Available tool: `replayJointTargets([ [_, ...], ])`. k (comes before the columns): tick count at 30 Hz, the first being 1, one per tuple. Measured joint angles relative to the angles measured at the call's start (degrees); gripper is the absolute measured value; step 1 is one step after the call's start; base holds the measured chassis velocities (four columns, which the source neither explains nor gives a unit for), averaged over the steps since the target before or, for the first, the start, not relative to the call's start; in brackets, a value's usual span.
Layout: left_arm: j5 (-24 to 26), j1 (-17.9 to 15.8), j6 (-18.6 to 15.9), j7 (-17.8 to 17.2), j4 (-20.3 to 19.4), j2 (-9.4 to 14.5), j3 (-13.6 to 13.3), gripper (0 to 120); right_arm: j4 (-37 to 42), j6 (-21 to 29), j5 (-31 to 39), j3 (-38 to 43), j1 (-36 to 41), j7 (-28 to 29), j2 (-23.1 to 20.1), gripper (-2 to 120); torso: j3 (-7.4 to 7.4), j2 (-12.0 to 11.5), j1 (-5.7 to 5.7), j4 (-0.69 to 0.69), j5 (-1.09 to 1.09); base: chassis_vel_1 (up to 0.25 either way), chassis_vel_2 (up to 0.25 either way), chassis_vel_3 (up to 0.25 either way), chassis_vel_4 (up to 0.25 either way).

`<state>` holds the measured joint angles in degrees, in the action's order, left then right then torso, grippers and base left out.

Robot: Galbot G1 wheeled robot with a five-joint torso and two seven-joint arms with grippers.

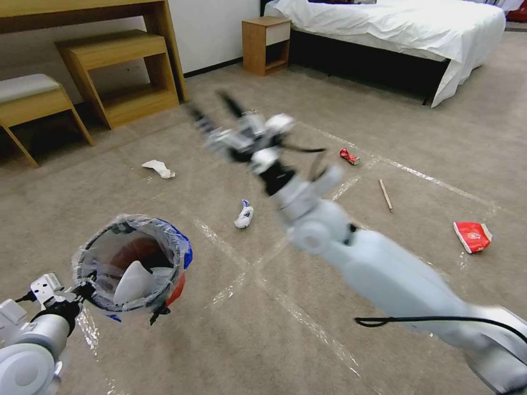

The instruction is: Pick up the trash bin and place the garbage on the floor into it.

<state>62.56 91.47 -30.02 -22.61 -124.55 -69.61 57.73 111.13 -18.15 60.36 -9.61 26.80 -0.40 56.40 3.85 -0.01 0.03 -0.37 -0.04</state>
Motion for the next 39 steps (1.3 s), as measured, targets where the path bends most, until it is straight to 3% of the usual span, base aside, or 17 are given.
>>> replayJointTargets([
  [4,-0.58,0.05,0.34,0.37,0.22,0.07,0.1,1,3.65,0.13,-2.42,8.77,6.88,2.55,-4.2,84,0.0,0.0,0.0,0.01,-0.02,0.0,0.0,0.0,0.0],
  [9,-1.4,0.96,0.94,0.76,0.09,-0.81,1.29,1,6.23,0.0,-5.37,16.09,13.4,3.47,-5.72,89,-0.01,0.0,0.0,-0.03,-0.03,0.0,0.0,0.0,0.0],
  [11,-3.09,1.94,1.74,1.06,-0.6,-2.05,2.57,1,8.77,-0.02,-10.07,22.91,21.39,4.57,-5.27,96,-0.01,0.0,0.0,0.06,-0.01,0.0,0.0,0.0,0.0],
  [12,-3.09,1.94,1.74,1.06,-0.6,-2.05,2.57,1,8.77,-0.02,-10.07,22.91,21.39,4.57,-5.27,96,-0.01,0.0,0.0,0.06,-0.01,0.0,0.0,0.0,0.0],
  [16,-4.13,2.01,2.08,1.06,-1.71,-2.88,2.9,1,12.89,1.71,-21.92,36.3,36.11,8.86,-2.29,99,-0.01,0.0,0.0,0.0,-0.02,0.0,0.0,0.0,0.0],
  [17,-4.13,2.01,2.08,1.06,-1.71,-2.88,2.9,1,12.89,1.71,-21.92,36.3,36.11,8.86,-2.29,99,-0.01,0.0,0.0,0.0,-0.02,0.0,0.0,0.0,0.0],
  [19,-4.56,2.13,2.3,1.06,-1.77,-2.89,2.89,1,13.84,2.31,-26.52,41.64,43.7,11.2,-0.3,100,-0.01,0.0,0.0,-0.02,-0.02,0.0,0.0,0.0,0.0],
  [25,-5.2,2.16,2.51,1.15,-1.74,-2.86,2.47,1,13.84,1.66,-31.45,45.18,51.42,13.49,4.79,99,-0.01,0.0,0.0,0.01,-0.03,0.0,0.0,0.0,0.0],
  [31,-5.91,2.22,3.18,1.82,-0.81,-2.56,2.17,1,9.64,1.45,-39.7,42.23,57.7,15.8,12.44,100,-0.01,0.0,-0.01,0.01,-0.03,0.0,0.0,0.0,0.0],
  [39,-5.59,2.22,3.51,1.92,0.03,-2.11,2.26,1,4.76,0.94,-46.43,39.26,58.54,16.29,14.89,100,0.0,0.01,-0.01,0.02,-0.04,0.0,0.0,0.0,0.0],
])
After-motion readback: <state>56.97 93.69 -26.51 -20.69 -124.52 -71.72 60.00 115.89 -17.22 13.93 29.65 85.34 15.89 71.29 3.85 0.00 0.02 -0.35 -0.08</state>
